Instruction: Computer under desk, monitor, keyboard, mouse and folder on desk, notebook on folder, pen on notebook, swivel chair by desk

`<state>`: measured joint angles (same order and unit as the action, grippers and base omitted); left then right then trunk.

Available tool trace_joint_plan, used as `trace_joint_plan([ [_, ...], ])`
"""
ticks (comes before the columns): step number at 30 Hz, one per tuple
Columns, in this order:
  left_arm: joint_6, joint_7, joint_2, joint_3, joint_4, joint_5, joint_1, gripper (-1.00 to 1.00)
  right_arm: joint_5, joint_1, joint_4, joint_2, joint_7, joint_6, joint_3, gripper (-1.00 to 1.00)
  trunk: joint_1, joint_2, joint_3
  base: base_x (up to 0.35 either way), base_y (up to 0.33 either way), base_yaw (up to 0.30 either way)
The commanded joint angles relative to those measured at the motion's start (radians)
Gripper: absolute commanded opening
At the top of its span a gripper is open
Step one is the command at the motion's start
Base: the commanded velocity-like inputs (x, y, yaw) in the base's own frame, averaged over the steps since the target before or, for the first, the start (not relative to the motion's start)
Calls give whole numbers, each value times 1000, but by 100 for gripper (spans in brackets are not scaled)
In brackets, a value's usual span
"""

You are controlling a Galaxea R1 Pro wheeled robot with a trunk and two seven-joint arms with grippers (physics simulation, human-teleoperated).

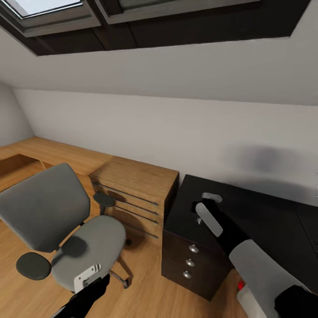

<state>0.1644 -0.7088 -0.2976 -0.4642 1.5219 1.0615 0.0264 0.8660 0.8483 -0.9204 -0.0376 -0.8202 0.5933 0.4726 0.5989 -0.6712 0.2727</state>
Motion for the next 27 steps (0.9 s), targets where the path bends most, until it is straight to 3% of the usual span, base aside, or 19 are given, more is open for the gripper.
trace_joint_plan([
  [1, 3, -7, -1, -2, 1, 3, 1, 100, 20, -2, -15, -14, -10, 2, 4, -100, 0, -1, 2, -1, 0, -176],
  [2, 3, -7, 0, -4, -1, 4, 1, 100, 42, -7, -40, -38, -15, 3, 4, -100, 0, -1, 2, -1, 0, -209],
  [6, 3, -7, 1, -9, -10, 3, 1, 100, 81, -15, -79, -81, -20, 4, 4, -100, 0, -1, 2, -1, 0, -240],
  [11, 1, -8, 1, -51, -27, 1, 1, 100, 124, -20, -111, -141, -23, 5, 4, -100, 0, -1, 2, 0, 0, -278],
  [16, 0, -9, 1, -63, -34, 0, 1, 100, 130, -21, -116, -162, -23, 6, 3, -100, 0, -1, 2, 0, 0, -290],
  [18, 0, -9, 2, -68, -36, -1, 1, 100, 132, -21, -118, -187, -23, 6, 3, -100, 0, -1, 2, 0, 0, -292],
  [27, -2, -9, 1, -69, -38, -3, 1, 100, 149, -21, -119, -248, -22, 2, 0, -100, 0, -1, 2, 0, 0, -293],
])
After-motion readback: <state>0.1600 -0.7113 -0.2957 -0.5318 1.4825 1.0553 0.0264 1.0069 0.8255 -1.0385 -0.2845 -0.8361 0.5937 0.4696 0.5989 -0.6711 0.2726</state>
